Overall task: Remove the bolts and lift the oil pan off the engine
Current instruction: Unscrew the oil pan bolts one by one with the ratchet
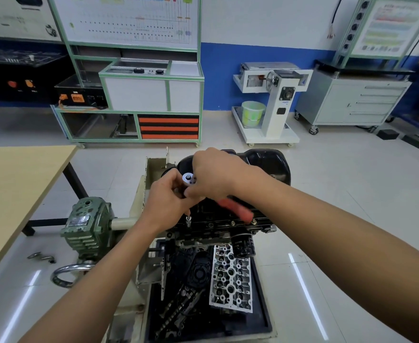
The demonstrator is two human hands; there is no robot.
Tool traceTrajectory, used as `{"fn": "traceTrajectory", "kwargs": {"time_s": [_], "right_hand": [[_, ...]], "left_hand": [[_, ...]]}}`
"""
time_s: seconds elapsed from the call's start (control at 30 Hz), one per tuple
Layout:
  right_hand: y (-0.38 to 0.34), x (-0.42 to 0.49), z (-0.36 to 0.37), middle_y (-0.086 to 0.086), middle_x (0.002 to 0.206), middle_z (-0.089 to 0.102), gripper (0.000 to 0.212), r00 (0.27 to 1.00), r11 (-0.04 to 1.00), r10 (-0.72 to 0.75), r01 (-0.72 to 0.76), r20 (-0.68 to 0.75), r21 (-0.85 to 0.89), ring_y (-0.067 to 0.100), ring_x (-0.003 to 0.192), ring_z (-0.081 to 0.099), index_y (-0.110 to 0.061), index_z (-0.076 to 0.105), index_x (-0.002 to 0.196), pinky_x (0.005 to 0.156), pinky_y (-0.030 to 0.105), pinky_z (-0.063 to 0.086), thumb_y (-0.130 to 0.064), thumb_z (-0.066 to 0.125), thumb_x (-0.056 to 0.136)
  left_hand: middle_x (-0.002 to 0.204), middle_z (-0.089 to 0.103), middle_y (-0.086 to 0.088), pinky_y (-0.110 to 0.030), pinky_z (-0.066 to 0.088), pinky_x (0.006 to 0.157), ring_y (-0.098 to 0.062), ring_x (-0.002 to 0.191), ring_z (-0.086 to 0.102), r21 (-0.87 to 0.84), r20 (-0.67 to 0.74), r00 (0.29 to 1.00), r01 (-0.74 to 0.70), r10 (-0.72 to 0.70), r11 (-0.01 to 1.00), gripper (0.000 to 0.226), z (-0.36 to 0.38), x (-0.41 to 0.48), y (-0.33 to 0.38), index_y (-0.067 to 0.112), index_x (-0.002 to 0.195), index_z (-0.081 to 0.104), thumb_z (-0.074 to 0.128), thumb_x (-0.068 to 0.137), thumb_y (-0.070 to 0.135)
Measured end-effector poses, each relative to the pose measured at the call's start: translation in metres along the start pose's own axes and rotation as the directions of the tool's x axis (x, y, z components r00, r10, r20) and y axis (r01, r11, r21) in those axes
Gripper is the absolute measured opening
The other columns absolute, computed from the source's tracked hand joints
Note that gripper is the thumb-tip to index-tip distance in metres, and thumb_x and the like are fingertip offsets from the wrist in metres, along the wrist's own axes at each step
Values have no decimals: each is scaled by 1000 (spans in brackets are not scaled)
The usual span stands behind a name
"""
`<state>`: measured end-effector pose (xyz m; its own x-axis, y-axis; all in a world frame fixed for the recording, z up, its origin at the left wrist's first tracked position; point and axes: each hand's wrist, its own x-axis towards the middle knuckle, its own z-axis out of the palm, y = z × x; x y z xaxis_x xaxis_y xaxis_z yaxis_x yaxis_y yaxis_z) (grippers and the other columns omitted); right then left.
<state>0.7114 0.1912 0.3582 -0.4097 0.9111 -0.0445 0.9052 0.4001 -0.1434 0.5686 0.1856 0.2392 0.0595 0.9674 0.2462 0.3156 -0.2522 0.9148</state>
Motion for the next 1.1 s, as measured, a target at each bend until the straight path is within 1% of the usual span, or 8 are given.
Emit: {"fn": "traceTrajectory", "kwargs": {"time_s": [0.17,0.27,0.4,0.53,0.7,0.9,1.0,1.1], "right_hand": [[3,3,-9,-2,75,49,16,997,972,-78,77,2,-221,15,61,47,-19,62,84,51,28,32,-30,73,84],[2,2,-11,1,92,53,26,992,951,-120,122,23,-285,24,74,51,-22,69,109,64,32,42,-16,72,84],[1,2,-9,4,102,49,30,969,919,-242,245,50,-307,22,68,51,-27,69,100,57,30,38,-3,65,84],[0,6,-6,0,121,64,31,925,869,-364,378,106,-319,26,109,59,-26,73,100,76,41,55,-4,69,78],[5,8,-3,-4,76,38,29,968,913,-247,219,-39,-344,14,57,38,-26,45,77,53,30,35,-21,73,81],[1,6,-1,-7,46,62,46,998,992,-14,23,69,-127,5,54,55,-19,60,56,49,26,35,-61,64,76],[-1,5,4,-7,42,61,53,993,999,33,-33,113,-4,4,58,59,-18,59,53,54,28,41,-63,53,81],[-4,4,-1,-6,40,53,44,999,1000,10,-11,45,22,12,49,53,-18,53,52,48,26,36,-50,71,76]], "left_hand": [[95,76,5,-26,58,65,-20,62,71,-32,230,973,26,-18,999,27,-10,3,7,13,108,66,79,86,4],[92,76,11,-23,57,67,-20,68,72,-31,307,950,59,-46,998,23,-12,3,9,11,111,67,73,91,0],[80,76,17,-23,57,64,-22,67,74,2,373,925,80,-75,997,21,-14,3,12,18,106,65,68,95,1],[85,78,14,-30,60,68,-20,66,74,28,412,909,65,-71,998,17,-20,3,9,11,110,70,66,96,1],[88,77,-6,-26,56,61,-20,61,69,-16,288,956,54,-47,998,8,-15,-1,3,12,98,75,72,93,7],[61,66,0,-20,44,52,-10,52,57,16,206,978,-27,23,1000,14,-6,-4,-3,19,84,76,74,91,7],[67,70,-3,-36,51,61,-24,60,59,31,149,988,-48,43,998,18,-4,-4,-3,26,82,78,76,90,10],[73,71,-9,-39,53,58,-24,58,62,29,191,981,-42,36,999,4,-8,-1,-2,13,88,75,76,90,9]]}}
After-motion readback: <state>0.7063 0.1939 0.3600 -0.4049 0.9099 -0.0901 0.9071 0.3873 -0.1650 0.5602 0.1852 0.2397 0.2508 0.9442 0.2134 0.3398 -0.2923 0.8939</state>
